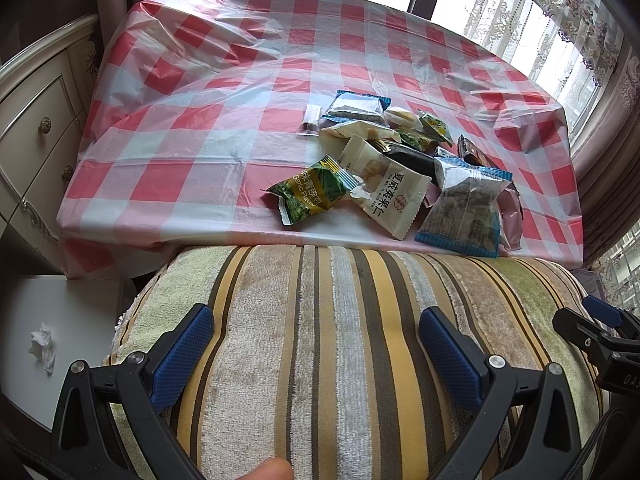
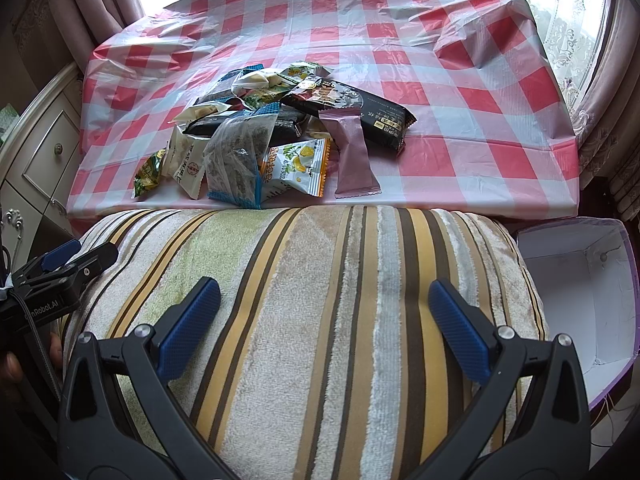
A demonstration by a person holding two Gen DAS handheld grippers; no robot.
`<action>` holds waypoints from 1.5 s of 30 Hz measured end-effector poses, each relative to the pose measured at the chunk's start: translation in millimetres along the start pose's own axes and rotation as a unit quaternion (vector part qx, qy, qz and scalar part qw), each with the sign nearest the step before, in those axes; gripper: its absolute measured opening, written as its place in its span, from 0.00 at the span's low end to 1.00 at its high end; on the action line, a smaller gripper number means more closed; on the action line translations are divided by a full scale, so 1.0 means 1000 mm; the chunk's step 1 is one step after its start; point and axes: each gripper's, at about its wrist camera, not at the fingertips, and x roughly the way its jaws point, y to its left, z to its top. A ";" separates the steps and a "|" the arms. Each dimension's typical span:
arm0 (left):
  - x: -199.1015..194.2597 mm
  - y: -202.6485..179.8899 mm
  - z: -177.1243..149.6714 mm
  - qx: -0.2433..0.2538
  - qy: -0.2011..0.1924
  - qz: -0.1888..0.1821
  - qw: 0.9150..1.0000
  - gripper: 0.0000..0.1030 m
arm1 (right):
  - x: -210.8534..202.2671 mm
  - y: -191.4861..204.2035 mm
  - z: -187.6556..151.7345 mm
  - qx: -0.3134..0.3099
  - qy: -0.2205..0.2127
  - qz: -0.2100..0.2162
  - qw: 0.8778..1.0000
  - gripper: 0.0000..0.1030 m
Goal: Organize snacks
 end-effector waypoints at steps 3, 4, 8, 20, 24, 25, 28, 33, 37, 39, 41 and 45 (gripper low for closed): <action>0.000 0.001 0.000 0.000 0.000 0.000 1.000 1.00 | 0.000 0.000 0.000 0.000 0.000 0.000 1.000 1.00; 0.000 0.001 0.001 0.000 0.000 0.000 1.000 1.00 | 0.000 0.000 0.000 0.000 0.000 0.000 1.000 1.00; 0.000 0.000 0.000 0.000 0.000 0.000 1.000 1.00 | 0.000 0.000 0.000 0.000 0.000 0.000 1.000 1.00; 0.002 0.000 0.001 -0.005 0.005 -0.009 1.000 1.00 | -0.001 -0.001 0.000 0.000 0.000 0.000 1.000 1.00; 0.002 0.002 0.002 -0.008 0.008 -0.012 1.000 1.00 | -0.002 -0.001 0.000 0.000 0.000 0.000 1.000 1.00; 0.002 0.001 0.003 -0.007 0.011 -0.012 1.000 1.00 | -0.002 -0.001 0.000 0.001 0.000 0.001 1.000 1.00; 0.004 0.001 0.005 -0.003 0.022 -0.012 1.000 1.00 | -0.001 0.000 -0.001 0.001 -0.004 0.000 1.000 1.00; 0.007 0.002 0.010 -0.002 0.020 -0.016 1.000 1.00 | -0.002 -0.002 -0.002 0.000 -0.007 0.000 1.000 1.00; 0.011 -0.001 0.021 0.019 0.014 -0.006 1.000 0.84 | 0.000 -0.001 -0.001 -0.002 -0.005 -0.003 1.000 1.00; 0.018 0.000 0.028 0.027 0.017 -0.006 0.999 0.78 | 0.004 0.000 0.004 -0.005 0.003 -0.002 1.000 1.00; 0.025 0.001 0.036 0.031 0.022 -0.002 0.999 0.71 | 0.010 -0.001 0.010 -0.008 0.013 0.003 1.000 1.00; 0.041 0.001 0.051 0.048 0.032 0.012 0.998 0.61 | 0.022 -0.003 0.023 -0.016 0.033 0.015 0.999 1.00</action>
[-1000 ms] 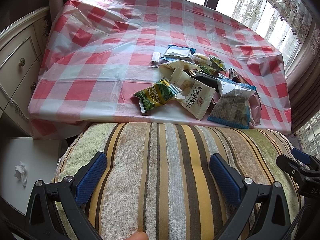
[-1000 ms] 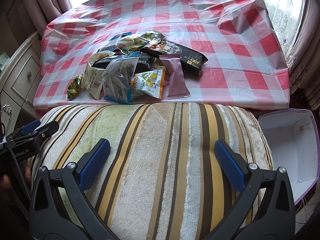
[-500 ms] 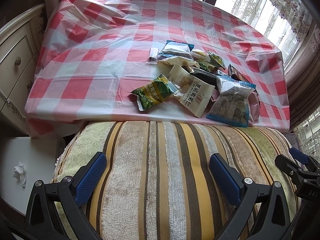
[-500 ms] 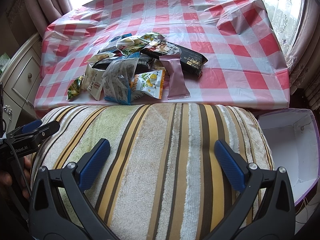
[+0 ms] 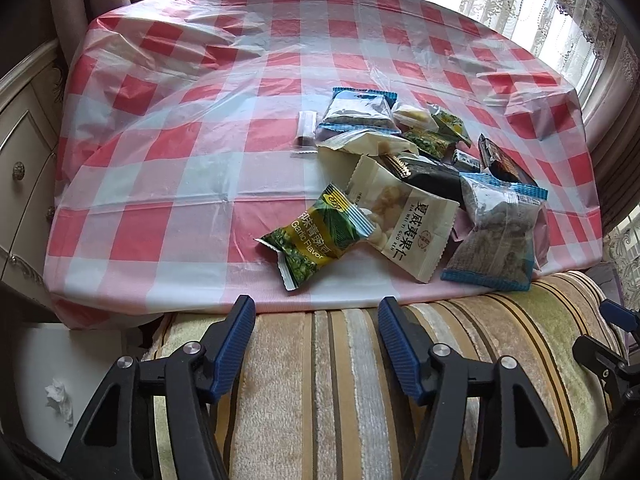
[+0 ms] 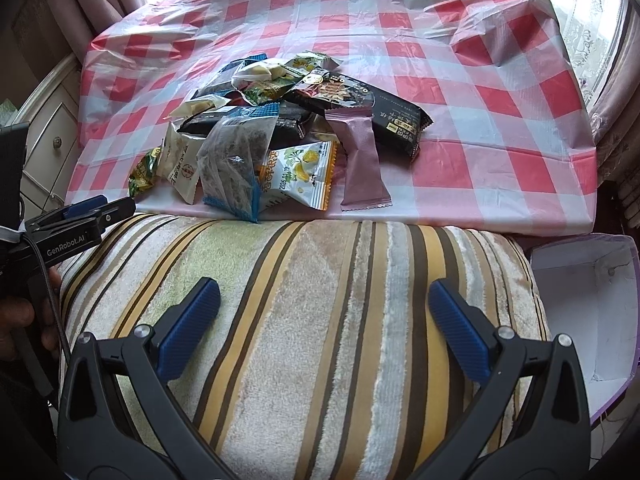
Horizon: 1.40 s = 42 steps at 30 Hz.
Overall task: Organize snacks
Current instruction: 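Grasp the green garlic bag with left tool while right tool grasps pink wrapper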
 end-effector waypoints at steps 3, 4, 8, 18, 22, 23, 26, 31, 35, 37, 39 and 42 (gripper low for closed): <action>0.008 0.002 0.010 0.007 0.004 0.004 1.000 0.61 | 0.007 0.000 0.008 -0.010 0.009 0.010 1.000 1.00; 0.011 0.003 0.013 0.010 0.006 0.006 1.000 0.61 | 0.009 0.000 0.010 -0.013 0.010 0.014 1.000 1.00; 0.022 0.003 0.024 0.027 0.015 0.010 0.999 0.61 | 0.017 -0.006 0.020 -0.009 0.013 0.039 0.999 1.00; 0.043 0.006 0.039 0.037 0.038 0.004 0.999 0.51 | 0.042 -0.032 0.048 0.064 0.019 0.067 0.996 1.00; 0.045 0.008 0.041 0.033 0.039 -0.006 0.999 0.47 | 0.052 -0.040 0.059 0.078 0.023 0.071 0.994 0.91; 0.045 0.008 0.042 0.032 0.039 -0.008 0.999 0.45 | 0.054 -0.041 0.061 0.080 0.024 0.069 0.994 0.90; 0.046 0.008 0.043 0.031 0.039 -0.011 0.999 0.43 | 0.060 -0.044 0.066 0.080 0.026 0.069 0.994 0.84; 0.047 0.009 0.044 0.031 0.038 -0.012 0.999 0.42 | 0.069 -0.048 0.075 0.083 0.027 0.060 0.994 0.74; 0.047 0.008 0.045 0.033 0.037 -0.007 0.999 0.40 | 0.076 -0.049 0.080 0.082 0.029 0.053 0.995 0.60; 0.046 0.007 0.045 0.034 0.033 -0.003 0.999 0.38 | 0.076 -0.051 0.082 0.083 0.027 0.053 0.995 0.47; 0.042 0.007 0.045 0.033 0.027 0.001 0.999 0.37 | 0.076 -0.054 0.081 0.090 0.025 0.061 0.994 0.40; 0.038 0.007 0.045 0.032 0.018 0.008 0.999 0.36 | 0.076 -0.053 0.080 0.087 0.027 0.064 0.994 0.25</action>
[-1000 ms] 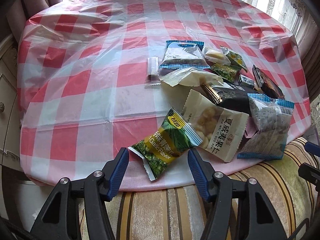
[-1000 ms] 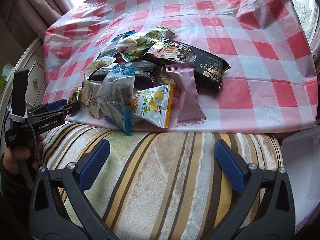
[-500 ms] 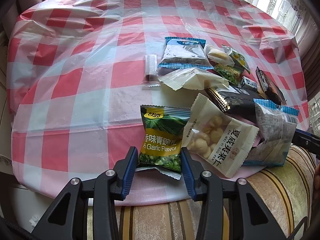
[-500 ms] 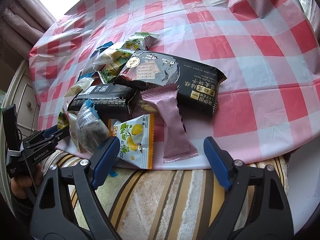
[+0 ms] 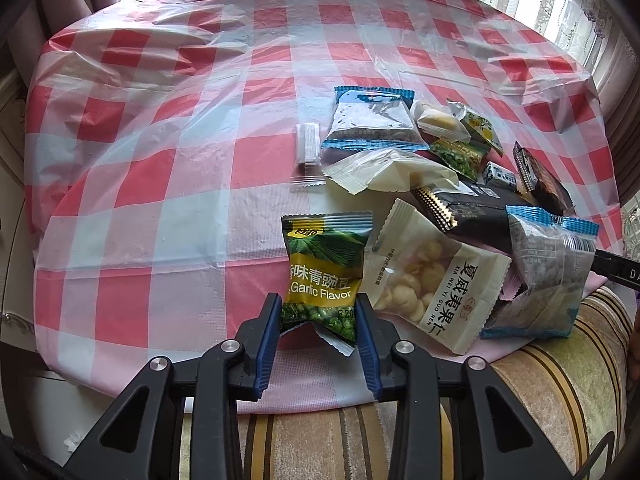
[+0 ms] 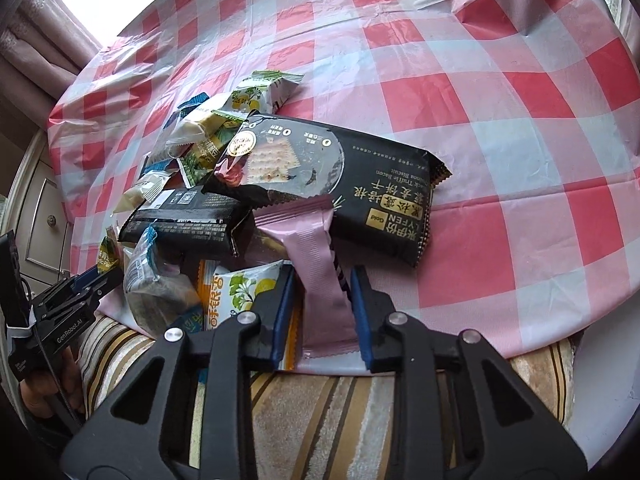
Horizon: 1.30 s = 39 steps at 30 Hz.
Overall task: Organize snacks
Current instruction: 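Grasp the green garlic bag with left tool while right tool grasps pink wrapper, then carry both packets to the white box and open both tools to drop them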
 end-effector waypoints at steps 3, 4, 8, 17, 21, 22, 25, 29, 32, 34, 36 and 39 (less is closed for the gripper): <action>-0.006 -0.001 0.000 -0.001 -0.011 0.012 1.000 0.35 | -0.004 0.001 -0.003 -0.003 -0.010 0.001 1.000 0.23; -0.010 -0.001 0.000 0.000 -0.016 0.015 1.000 0.34 | -0.007 0.000 -0.003 -0.003 -0.013 0.002 1.000 0.23; -0.026 -0.003 -0.002 -0.007 -0.035 0.021 0.999 0.34 | -0.019 -0.001 -0.007 -0.002 -0.033 0.004 0.999 0.23; -0.060 -0.031 -0.002 -0.004 -0.076 0.013 0.997 0.34 | -0.051 -0.021 -0.019 0.015 -0.069 0.020 0.997 0.23; -0.078 -0.056 0.004 0.020 -0.095 0.001 0.995 0.34 | -0.064 -0.038 -0.026 0.034 -0.080 0.030 0.996 0.23; -0.081 -0.064 0.006 0.029 -0.098 -0.004 0.995 0.34 | -0.067 -0.044 -0.028 0.041 -0.081 0.035 0.995 0.23; -0.086 -0.093 0.011 0.055 -0.102 -0.025 0.993 0.34 | -0.077 -0.061 -0.034 0.059 -0.087 0.041 0.994 0.23; -0.091 -0.142 0.014 0.101 -0.107 -0.055 0.988 0.34 | -0.093 -0.090 -0.044 0.081 -0.100 0.035 0.991 0.23; -0.089 -0.185 0.013 0.136 -0.101 -0.087 0.982 0.34 | -0.101 -0.117 -0.053 0.106 -0.105 0.022 0.988 0.23; -0.086 -0.215 0.011 0.161 -0.094 -0.110 0.976 0.34 | -0.105 -0.137 -0.061 0.121 -0.108 0.009 0.987 0.23; -0.081 -0.244 0.008 0.183 -0.082 -0.137 0.970 0.34 | -0.109 -0.157 -0.069 0.139 -0.110 -0.002 0.984 0.23; -0.071 -0.285 0.002 0.212 -0.052 -0.174 0.960 0.34 | -0.109 -0.187 -0.084 0.167 -0.106 -0.015 0.980 0.23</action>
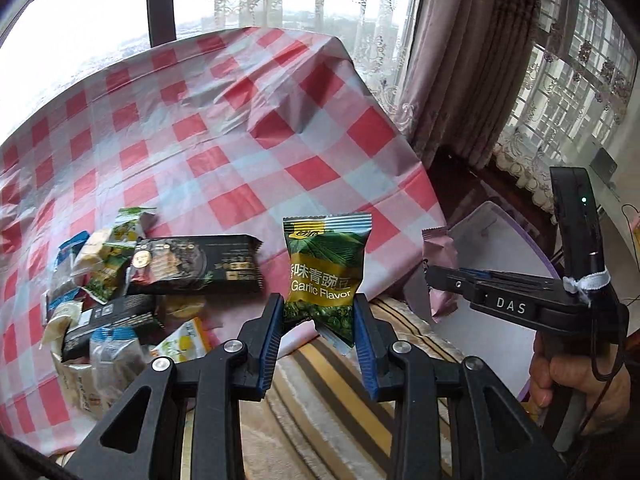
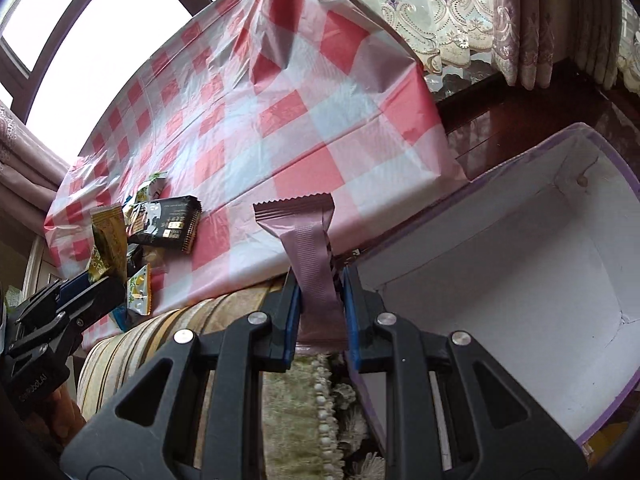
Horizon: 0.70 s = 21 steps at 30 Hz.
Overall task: Organize snacks
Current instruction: 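Carry both packets to the white box and open both tools to drop them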
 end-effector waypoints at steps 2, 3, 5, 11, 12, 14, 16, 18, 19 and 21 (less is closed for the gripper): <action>0.012 -0.023 0.004 0.016 0.014 -0.026 0.999 0.34 | -0.001 -0.020 -0.003 0.017 0.000 -0.010 1.000 0.23; 0.018 -0.033 0.005 0.026 0.021 -0.034 0.999 0.34 | -0.001 -0.029 -0.004 0.022 0.001 -0.019 1.000 0.23; 0.026 -0.050 0.008 0.040 0.032 -0.050 0.997 0.34 | 0.001 -0.046 -0.008 0.037 0.006 -0.026 0.999 0.23; 0.057 -0.083 0.008 0.054 0.087 -0.080 0.992 0.34 | 0.008 -0.079 -0.018 0.070 0.023 -0.040 0.996 0.26; 0.059 -0.088 0.008 0.059 0.092 -0.083 0.991 0.34 | 0.008 -0.082 -0.019 0.072 0.022 -0.041 0.996 0.26; 0.064 -0.095 0.007 0.072 0.101 -0.083 0.989 0.35 | 0.009 -0.087 -0.020 0.076 0.025 -0.042 0.996 0.26; 0.068 -0.100 0.007 0.075 0.109 -0.082 0.988 0.36 | 0.009 -0.090 -0.020 0.080 0.026 -0.045 0.995 0.26; 0.074 -0.099 0.008 0.071 0.120 -0.085 0.987 0.37 | 0.007 -0.091 -0.018 0.080 0.022 -0.060 0.995 0.30; 0.075 -0.099 0.008 0.069 0.123 -0.089 0.986 0.38 | 0.007 -0.092 -0.018 0.080 0.020 -0.075 0.994 0.35; 0.077 -0.098 0.008 0.066 0.127 -0.093 0.985 0.50 | 0.003 -0.090 -0.015 0.076 0.015 -0.109 0.991 0.45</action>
